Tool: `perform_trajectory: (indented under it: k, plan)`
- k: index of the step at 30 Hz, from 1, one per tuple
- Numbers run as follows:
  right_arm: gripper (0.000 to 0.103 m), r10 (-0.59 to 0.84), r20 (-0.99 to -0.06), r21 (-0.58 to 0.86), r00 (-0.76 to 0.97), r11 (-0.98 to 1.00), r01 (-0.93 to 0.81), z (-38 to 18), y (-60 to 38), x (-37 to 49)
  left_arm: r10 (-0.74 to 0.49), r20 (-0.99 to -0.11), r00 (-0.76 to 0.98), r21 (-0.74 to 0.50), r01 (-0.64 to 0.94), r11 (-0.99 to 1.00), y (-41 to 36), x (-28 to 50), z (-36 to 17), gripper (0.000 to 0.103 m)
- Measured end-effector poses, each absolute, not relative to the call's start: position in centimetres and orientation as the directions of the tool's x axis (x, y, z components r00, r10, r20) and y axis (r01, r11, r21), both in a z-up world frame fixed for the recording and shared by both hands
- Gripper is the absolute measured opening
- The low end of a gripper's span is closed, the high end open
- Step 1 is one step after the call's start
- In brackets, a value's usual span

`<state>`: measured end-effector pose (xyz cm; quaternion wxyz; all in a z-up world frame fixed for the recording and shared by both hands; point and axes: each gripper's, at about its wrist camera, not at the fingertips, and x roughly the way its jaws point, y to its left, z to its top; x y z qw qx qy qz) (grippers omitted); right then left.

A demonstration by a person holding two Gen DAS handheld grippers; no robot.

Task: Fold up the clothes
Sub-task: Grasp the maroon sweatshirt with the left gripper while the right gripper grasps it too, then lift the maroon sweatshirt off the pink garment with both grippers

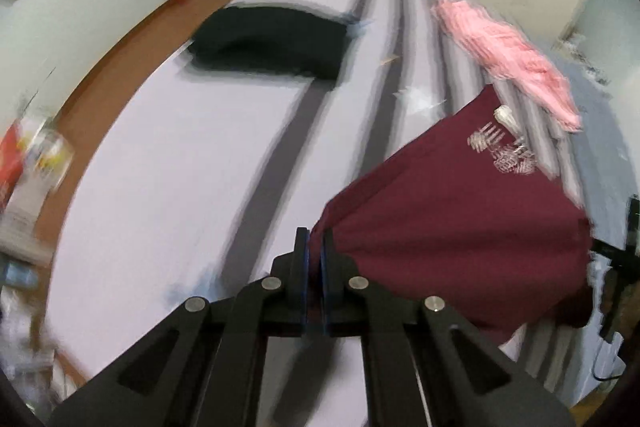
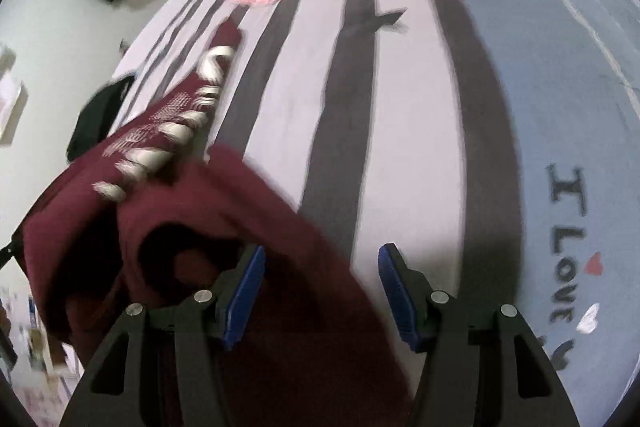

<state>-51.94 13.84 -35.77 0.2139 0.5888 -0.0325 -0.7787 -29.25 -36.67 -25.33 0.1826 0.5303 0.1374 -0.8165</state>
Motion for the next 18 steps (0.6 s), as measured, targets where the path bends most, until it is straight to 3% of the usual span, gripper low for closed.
perform_trajectory:
  k: [5,8,11,14,16,18]
  plan:
    - [0.057,-0.36,-0.912,0.292,-0.197,-0.906,0.307,-36.3,12.9,-50.6,-0.224,-0.96,-0.169,0.096,0.554,-0.827,-39.3,-21.8,-29.2,0.003]
    - [0.059,-0.311,-0.928,0.241,-0.205,-0.921,0.306,-36.9,12.6,-50.4,-0.269,-0.945,-0.186,0.132,0.535,-0.834,-37.9,-21.1,-28.9,0.004]
    - [0.059,-0.252,-0.939,0.18,-0.233,-0.94,0.291,-37.0,12.8,-50.2,-0.299,-0.91,-0.288,0.089,0.568,-0.818,-36.8,-22.2,-26.2,0.009]
    - [0.059,-0.259,-0.939,0.196,-0.227,-0.944,0.265,-37.3,13.4,-50.2,-0.277,-0.874,-0.399,0.041,0.508,-0.86,-35.7,-25.3,-24.1,0.033]
    - [0.059,-0.247,-0.941,0.179,-0.232,-0.944,0.278,-37.6,13.2,-50.1,-0.252,-0.843,-0.475,0.022,0.436,-0.899,-34.4,-27.7,-23.0,0.057]
    - [0.059,-0.226,-0.945,0.154,-0.235,-0.945,0.29,-37.8,12.7,-50.1,-0.198,-0.823,-0.533,-0.013,0.366,-0.93,-33.3,-30.3,-22.5,0.067]
